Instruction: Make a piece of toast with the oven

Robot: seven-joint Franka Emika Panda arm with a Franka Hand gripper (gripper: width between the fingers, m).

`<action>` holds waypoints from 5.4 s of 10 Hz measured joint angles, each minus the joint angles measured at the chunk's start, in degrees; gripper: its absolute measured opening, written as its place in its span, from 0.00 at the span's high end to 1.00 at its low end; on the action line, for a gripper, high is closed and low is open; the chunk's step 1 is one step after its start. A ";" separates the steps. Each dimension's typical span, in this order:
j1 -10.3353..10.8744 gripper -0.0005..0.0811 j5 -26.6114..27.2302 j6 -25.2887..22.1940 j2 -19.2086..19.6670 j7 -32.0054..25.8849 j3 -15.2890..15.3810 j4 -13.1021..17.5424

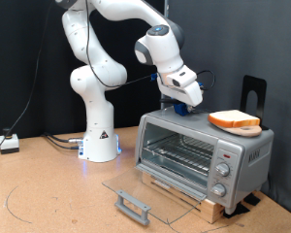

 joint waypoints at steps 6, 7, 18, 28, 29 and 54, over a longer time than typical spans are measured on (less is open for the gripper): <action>-1.44 0.44 1.40 0.05 -6.54 0.61 -2.27 1.18; -2.63 0.44 0.94 -2.45 -8.06 1.38 -2.84 1.60; -20.52 0.44 -5.16 3.53 -9.39 4.10 -5.73 -0.14; -23.12 0.44 -8.26 -6.57 0.22 -2.39 -12.14 7.52; -22.44 0.44 -9.67 -8.21 3.20 -4.56 -12.03 9.52; -16.92 0.44 -2.44 3.40 12.44 -2.50 0.46 13.23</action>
